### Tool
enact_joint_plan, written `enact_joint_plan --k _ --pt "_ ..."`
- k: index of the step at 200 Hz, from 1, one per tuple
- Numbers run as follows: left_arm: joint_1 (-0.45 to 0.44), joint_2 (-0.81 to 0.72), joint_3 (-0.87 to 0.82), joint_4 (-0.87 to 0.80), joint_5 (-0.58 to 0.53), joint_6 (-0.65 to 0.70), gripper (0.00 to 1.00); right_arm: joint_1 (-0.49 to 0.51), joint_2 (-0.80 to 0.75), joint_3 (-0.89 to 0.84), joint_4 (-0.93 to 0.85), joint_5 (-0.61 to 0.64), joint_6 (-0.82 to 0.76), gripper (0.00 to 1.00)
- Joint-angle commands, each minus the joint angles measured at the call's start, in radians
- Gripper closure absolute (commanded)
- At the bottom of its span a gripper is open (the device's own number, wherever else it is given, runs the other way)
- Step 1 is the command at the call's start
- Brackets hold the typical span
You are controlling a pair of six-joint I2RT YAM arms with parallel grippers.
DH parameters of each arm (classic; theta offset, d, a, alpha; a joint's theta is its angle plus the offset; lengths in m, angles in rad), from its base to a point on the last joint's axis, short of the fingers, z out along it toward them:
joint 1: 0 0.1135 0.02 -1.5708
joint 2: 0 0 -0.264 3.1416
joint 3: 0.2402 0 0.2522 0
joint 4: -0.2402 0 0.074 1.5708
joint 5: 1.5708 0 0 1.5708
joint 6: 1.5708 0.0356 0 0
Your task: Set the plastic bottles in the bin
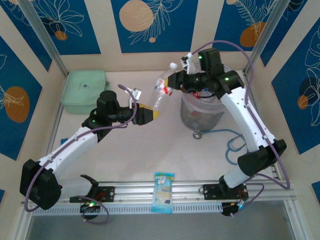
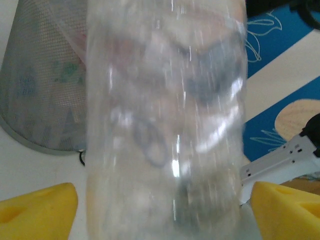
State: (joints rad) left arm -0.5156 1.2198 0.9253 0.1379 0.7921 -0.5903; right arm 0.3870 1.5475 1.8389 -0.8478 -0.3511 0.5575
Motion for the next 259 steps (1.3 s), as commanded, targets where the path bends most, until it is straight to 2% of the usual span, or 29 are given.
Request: enact_joint_plan --k 1,35,60,87,135,166,193,230,244,259 --pt "-0.005 0.002 0.038 0.002 -0.013 0.022 0.05 -0.089 -0.095 0.057 -0.098 0.038 -0.066 0.68" --pt "-0.003 0.025 0.062 -0.035 -0.093 0.028 0.04 -0.307 -0.193 0.053 -0.193 0.083 -0.134 0.71" --pt "-0.001 0.059 0.079 -0.035 -0.131 0.011 0.03 -0.479 -0.225 0.043 -0.199 0.046 -0.172 0.74" --pt "-0.001 0.098 0.102 -0.057 -0.176 -0.007 0.03 -0.565 -0.162 0.079 -0.224 0.066 -0.231 0.75" --pt "-0.001 0.121 0.103 -0.153 -0.269 -0.003 0.04 -0.512 0.049 0.247 -0.322 0.12 -0.3 0.74" --pt "-0.001 0.119 0.075 -0.159 -0.281 -0.011 0.04 -0.464 0.187 0.318 -0.425 0.179 -0.341 0.7" --pt "0.0 0.119 0.069 -0.183 -0.288 0.006 0.04 -0.406 0.259 0.327 -0.47 0.279 -0.366 0.69" --pt "0.0 0.128 0.073 -0.186 -0.281 0.014 0.04 -0.354 0.317 0.285 -0.463 0.342 -0.343 0.69" --pt "0.001 0.13 0.071 -0.184 -0.281 0.014 0.03 -0.348 0.335 0.265 -0.457 0.335 -0.329 0.65" --pt "0.0 0.129 0.072 -0.194 -0.281 0.02 0.04 -0.34 0.353 0.286 -0.478 0.328 -0.326 0.57"
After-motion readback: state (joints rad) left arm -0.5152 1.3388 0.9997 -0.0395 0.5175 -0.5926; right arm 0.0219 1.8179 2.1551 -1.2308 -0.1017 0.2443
